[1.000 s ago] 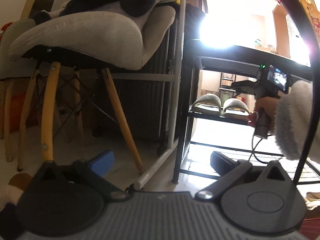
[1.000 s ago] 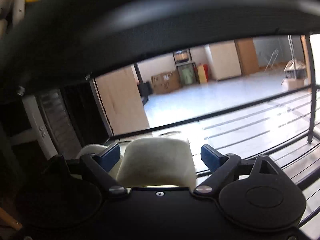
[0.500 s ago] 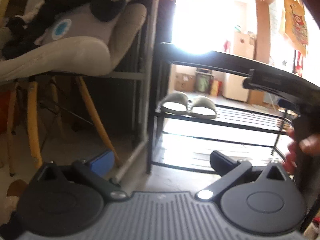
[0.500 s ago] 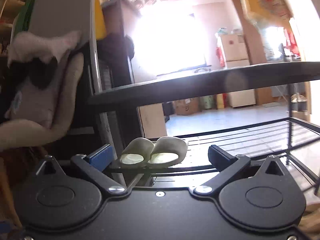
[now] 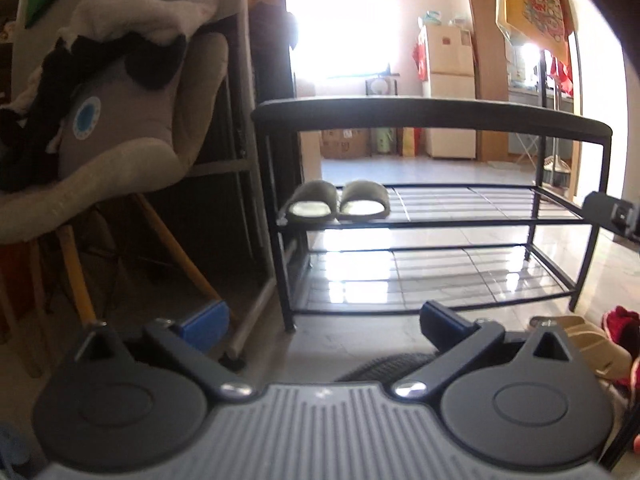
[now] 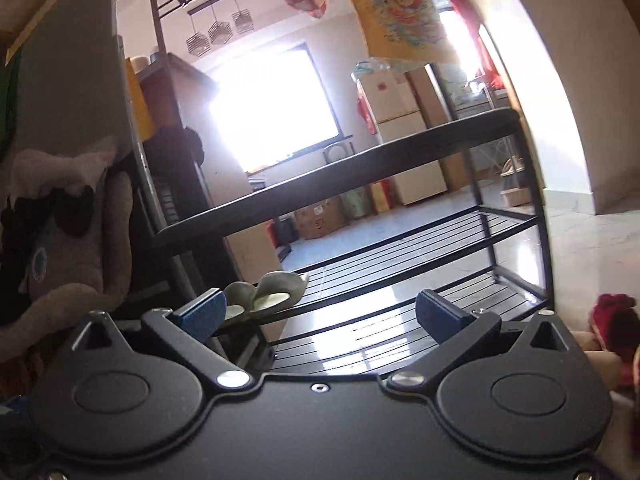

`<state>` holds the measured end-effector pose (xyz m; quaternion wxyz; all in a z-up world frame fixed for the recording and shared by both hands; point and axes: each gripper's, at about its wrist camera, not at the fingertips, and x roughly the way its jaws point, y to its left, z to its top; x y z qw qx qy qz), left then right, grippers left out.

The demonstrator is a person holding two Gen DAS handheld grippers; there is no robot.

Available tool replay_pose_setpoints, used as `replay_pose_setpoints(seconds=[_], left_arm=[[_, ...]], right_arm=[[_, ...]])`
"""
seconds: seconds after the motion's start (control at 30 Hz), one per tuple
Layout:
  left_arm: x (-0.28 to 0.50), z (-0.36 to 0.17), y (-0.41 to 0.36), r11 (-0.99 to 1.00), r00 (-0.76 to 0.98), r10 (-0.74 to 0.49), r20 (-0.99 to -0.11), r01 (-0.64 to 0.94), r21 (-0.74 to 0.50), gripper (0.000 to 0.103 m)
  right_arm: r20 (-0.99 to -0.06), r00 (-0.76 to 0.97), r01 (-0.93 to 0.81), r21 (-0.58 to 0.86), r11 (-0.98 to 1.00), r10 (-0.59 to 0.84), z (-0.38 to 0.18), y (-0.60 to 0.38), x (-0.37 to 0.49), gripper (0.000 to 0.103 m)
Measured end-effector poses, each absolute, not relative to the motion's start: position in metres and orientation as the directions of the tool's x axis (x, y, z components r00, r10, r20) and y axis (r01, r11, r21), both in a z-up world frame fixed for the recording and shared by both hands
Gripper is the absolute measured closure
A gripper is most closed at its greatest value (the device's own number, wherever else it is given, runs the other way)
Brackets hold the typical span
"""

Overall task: Organize scattered shoes
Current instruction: 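Withdraw the right tool from the shoe rack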

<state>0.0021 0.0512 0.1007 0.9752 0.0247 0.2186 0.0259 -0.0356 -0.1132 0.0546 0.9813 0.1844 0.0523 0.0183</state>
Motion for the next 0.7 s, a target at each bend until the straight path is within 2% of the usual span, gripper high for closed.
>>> replay_pose_setpoints(seconds=[0.23,0.43,0.7], left_arm=[[-0.014,0.105,0.035,0.996,0.890,0.064,-0.451,-0.028,0.086,0.000],[-0.033,0.105,0.015,0.983,0.902,0.104,-0.418,-0.029,0.181,0.000],[-0.046,0.109,0.014,0.998,0.890,0.007,-0.456,0.023,0.061,0.000]], right_arm=[[-0.090,0.995,0.002,0.396,0.918,0.037,0.054,-0.131,-0.070,0.000],[-0.091,0.996,0.020,0.425,0.905,0.021,0.052,-0.145,-0.092,0.000],[-0.086,0.996,0.036,0.443,0.896,0.003,0.051,-0.159,-0.112,0.000]])
